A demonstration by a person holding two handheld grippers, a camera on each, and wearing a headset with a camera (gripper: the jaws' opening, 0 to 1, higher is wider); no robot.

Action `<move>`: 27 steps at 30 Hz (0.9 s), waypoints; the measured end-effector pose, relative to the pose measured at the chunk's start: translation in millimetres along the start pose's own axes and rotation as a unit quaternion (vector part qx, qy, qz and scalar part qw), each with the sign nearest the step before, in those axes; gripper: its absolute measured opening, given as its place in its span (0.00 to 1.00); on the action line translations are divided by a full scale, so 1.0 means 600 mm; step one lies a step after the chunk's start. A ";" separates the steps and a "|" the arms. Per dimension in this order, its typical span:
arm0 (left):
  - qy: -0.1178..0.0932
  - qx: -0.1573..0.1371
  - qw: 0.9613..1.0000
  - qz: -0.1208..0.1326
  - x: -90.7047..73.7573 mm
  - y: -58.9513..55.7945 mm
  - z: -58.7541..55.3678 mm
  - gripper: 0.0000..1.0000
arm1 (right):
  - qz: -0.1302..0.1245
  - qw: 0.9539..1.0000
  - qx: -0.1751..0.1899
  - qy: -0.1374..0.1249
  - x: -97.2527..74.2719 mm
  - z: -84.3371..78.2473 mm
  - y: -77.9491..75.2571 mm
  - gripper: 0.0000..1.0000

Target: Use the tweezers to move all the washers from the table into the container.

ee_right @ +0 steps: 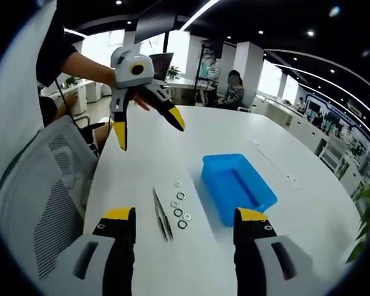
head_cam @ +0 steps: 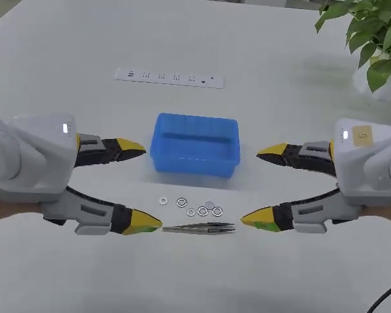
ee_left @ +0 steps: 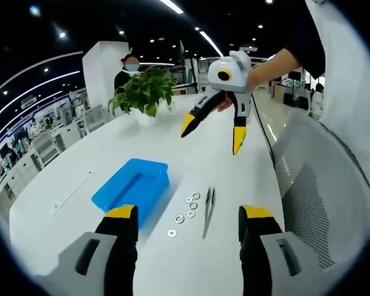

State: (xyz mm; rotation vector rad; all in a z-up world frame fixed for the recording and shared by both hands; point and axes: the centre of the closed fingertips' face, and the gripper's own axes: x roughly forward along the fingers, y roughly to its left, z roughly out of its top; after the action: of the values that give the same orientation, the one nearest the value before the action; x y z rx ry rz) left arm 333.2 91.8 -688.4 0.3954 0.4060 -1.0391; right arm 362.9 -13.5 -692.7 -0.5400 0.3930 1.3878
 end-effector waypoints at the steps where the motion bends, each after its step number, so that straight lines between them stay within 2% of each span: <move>1: 0.004 0.002 1.000 0.000 0.002 0.000 -0.004 0.70 | 0.003 1.000 -0.002 0.004 0.002 -0.002 0.001 0.62; 5: 0.011 -0.010 1.000 -0.008 0.014 0.000 -0.015 0.63 | 0.025 0.999 -0.005 0.026 0.016 -0.017 0.012 0.53; 7: 0.021 -0.017 1.000 -0.015 0.023 -0.003 -0.024 0.58 | 0.033 0.999 -0.005 0.034 0.026 -0.024 0.017 0.49; 11: 0.054 -0.014 0.998 -0.035 0.045 -0.016 -0.049 0.52 | 0.049 0.997 -0.020 0.062 0.050 -0.046 0.024 0.38; 14: 0.075 -0.004 0.996 -0.045 0.059 -0.024 -0.069 0.47 | 0.066 0.995 -0.020 0.070 0.067 -0.055 0.034 0.32; 19: 0.086 -0.009 0.994 -0.064 0.080 -0.040 -0.089 0.41 | 0.098 0.991 -0.016 0.090 0.093 -0.076 0.056 0.26; 22: 0.089 -0.010 0.994 -0.069 0.090 -0.045 -0.097 0.37 | 0.108 0.989 -0.020 0.102 0.106 -0.089 0.064 0.25; 27: 0.091 -0.021 0.993 -0.072 0.105 -0.046 -0.105 0.34 | 0.119 0.987 -0.011 0.107 0.124 -0.096 0.068 0.23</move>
State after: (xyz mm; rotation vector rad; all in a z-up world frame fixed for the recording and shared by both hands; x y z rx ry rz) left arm 328.6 63.9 -777.1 0.4296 0.6251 -1.1377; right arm 336.5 18.0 -786.7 -0.6789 0.6333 1.5697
